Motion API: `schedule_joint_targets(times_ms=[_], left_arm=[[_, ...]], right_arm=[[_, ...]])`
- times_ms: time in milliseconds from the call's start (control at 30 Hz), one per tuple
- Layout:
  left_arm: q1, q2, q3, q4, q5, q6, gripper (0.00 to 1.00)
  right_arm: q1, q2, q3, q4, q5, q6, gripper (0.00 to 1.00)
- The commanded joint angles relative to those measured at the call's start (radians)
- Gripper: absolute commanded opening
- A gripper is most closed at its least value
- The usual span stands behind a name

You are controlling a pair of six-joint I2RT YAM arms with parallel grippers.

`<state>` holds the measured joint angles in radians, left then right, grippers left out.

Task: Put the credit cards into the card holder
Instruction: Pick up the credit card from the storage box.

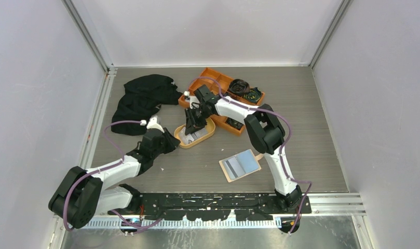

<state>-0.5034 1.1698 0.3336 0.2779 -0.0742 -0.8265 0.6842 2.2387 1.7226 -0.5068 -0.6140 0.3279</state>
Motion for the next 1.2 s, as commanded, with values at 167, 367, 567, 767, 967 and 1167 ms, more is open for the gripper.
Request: schedule_joint_targets(times_ms=[167, 367, 567, 767, 967, 1167], left_arm=[[0.0, -0.004, 0.039, 0.029, 0.042, 0.016, 0.18], [0.0, -0.013, 0.037, 0.029, 0.047, 0.012, 0.18], [0.0, -0.012, 0.036, 0.033, 0.057, 0.007, 0.18], [0.0, -0.037, 0.032, 0.022, 0.054, 0.007, 0.19], [0.0, -0.067, 0.031, 0.0, 0.057, 0.009, 0.22], [0.0, -0.104, 0.021, -0.022, 0.054, 0.009, 0.25]], right_arm=[[-0.01, 0.041, 0.031, -0.03, -0.186, 0.031, 0.3], [-0.007, 0.073, 0.036, -0.012, -0.19, 0.053, 0.31], [-0.004, 0.077, 0.052, -0.04, -0.164, 0.025, 0.29], [-0.026, 0.047, 0.046, -0.029, -0.217, 0.029, 0.16], [-0.047, 0.035, 0.034, -0.02, -0.25, 0.033, 0.08], [-0.074, 0.032, 0.014, 0.009, -0.3, 0.073, 0.17]])
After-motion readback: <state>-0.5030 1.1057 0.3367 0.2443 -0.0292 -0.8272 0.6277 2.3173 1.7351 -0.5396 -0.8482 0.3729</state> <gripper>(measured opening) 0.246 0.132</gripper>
